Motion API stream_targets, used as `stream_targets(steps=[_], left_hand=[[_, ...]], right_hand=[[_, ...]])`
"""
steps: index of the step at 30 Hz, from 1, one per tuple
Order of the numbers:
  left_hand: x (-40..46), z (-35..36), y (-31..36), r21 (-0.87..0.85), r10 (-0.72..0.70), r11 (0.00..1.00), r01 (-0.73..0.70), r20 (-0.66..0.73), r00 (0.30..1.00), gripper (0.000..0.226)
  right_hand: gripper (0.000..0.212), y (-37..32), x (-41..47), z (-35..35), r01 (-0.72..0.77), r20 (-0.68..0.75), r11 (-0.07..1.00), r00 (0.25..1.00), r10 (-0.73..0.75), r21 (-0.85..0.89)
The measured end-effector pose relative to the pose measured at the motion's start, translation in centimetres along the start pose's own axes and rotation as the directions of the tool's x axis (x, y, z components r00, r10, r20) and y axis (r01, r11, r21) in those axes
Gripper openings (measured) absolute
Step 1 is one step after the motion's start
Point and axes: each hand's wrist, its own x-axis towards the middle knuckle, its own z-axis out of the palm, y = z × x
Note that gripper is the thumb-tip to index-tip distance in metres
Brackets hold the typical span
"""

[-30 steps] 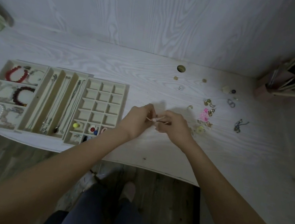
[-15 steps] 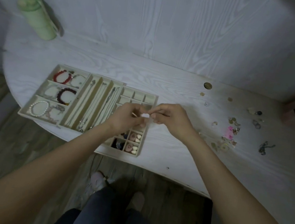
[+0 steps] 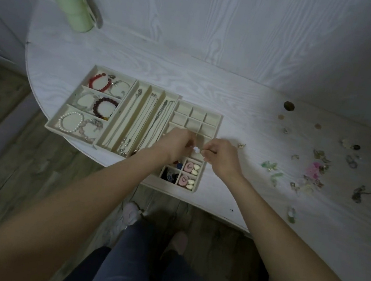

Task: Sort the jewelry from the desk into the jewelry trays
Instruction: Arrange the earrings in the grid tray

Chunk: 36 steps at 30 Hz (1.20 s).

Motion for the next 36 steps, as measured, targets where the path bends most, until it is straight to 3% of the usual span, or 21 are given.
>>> stream_targets(steps=[7,10,12,15,25,33,36], left_hand=[[1.5,1.0,0.2,0.063,0.032,0.997,-0.038,0.092,0.995,0.023],[1.7,1.3,0.1,0.185,0.095,0.976,-0.112,0.103,0.99,0.026],[1.6,1.5,0.0,0.281,0.135,0.947,-0.153,0.079,0.988,0.025],[1.4,1.2,-0.1,0.394,0.121,0.909,-0.135,0.062,0.991,0.028],[-0.8,0.3,-0.3,0.639,0.13,0.75,-0.171,0.111,0.985,0.027],[-0.8,0.3,0.6,0.653,0.195,0.727,-0.212,0.1,0.976,0.04],[-0.8,0.5,0.6,0.73,0.188,0.649,-0.213,0.118,0.975,0.036]], right_hand=[[0.01,1.6,0.7,1.0,0.073,0.02,0.95,0.997,-0.07,-0.302],[0.017,1.7,0.8,1.4,0.03,0.01,0.942,1.0,-0.028,-0.334],[0.013,1.5,0.8,1.5,0.079,0.048,0.899,0.997,-0.064,-0.431],[0.014,0.6,0.7,1.2,0.101,0.071,0.849,0.995,-0.075,-0.518],[0.016,-0.2,0.8,1.0,0.043,0.063,0.859,0.998,-0.012,-0.51],[0.014,-0.4,0.5,0.8,0.015,0.063,0.889,0.998,0.015,-0.458],[0.015,-0.4,0.3,1.0,0.027,0.053,0.891,0.999,-0.003,-0.453]])
